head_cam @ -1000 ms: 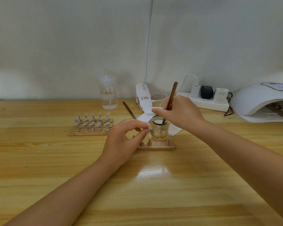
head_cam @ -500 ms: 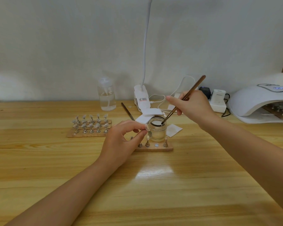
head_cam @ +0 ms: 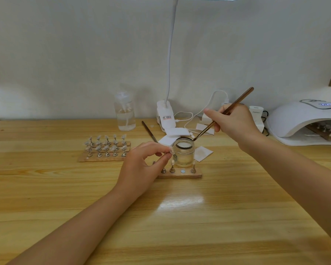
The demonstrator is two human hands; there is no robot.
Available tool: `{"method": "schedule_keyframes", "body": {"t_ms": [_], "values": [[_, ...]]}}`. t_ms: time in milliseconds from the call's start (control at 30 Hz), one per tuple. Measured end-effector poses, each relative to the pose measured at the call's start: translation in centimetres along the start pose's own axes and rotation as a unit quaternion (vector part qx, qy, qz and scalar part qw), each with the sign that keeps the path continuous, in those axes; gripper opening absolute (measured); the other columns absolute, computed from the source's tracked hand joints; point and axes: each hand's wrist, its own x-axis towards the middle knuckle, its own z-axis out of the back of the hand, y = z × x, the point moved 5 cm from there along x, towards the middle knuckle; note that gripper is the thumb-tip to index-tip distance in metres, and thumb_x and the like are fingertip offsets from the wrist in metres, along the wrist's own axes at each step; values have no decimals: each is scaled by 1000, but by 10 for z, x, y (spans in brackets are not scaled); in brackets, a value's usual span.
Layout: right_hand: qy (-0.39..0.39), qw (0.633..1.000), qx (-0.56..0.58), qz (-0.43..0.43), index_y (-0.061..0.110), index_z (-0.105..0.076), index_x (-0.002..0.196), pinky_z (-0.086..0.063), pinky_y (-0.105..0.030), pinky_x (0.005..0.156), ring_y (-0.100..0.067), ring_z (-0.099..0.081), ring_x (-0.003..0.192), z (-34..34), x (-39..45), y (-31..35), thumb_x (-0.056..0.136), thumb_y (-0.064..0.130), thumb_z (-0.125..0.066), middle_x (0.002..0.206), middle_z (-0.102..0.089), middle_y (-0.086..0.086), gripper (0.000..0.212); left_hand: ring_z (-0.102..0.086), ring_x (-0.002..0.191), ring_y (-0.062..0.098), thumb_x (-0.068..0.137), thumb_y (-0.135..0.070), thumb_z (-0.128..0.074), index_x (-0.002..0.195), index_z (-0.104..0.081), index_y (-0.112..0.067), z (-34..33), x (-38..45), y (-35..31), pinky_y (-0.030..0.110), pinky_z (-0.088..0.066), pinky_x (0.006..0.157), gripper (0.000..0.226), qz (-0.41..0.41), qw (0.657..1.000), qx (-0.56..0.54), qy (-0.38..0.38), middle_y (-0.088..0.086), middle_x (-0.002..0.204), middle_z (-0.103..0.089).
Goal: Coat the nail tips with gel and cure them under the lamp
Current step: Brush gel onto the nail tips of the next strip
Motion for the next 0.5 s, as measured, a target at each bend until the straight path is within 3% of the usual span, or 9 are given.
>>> {"method": "schedule_keyframes", "body": {"t_ms": [133,367,500], "values": [[10,1000,11,-14,15,-52,52,-33,-22,57,9,-45,39,-5,-1,-3,86,32,-63,36,-52,11,40,-59,75,7,76,-4,-70,83,-67,-29,0,0,0,24,-49,76,26,2,1000,-3,-2,-17,80,-65],[0,999,34,-29,14,-52,53,-41,-30,69,-9,-52,59,-2,-4,-13,85,34,-63,38,-53,8,39,-59,76,7,76,-4,-70,82,-66,-30,0,0,0,26,-49,77,27,7,1000,-1,-2,-17,80,-65],[-29,999,43,1,16,-51,52,-40,-26,65,1,-50,46,4,-9,-9,87,32,-62,38,-53,7,40,-59,76,8,76,-3,-69,83,-68,-26,0,0,0,27,-49,78,24,7,1000,2,-2,-17,81,-65]]}}
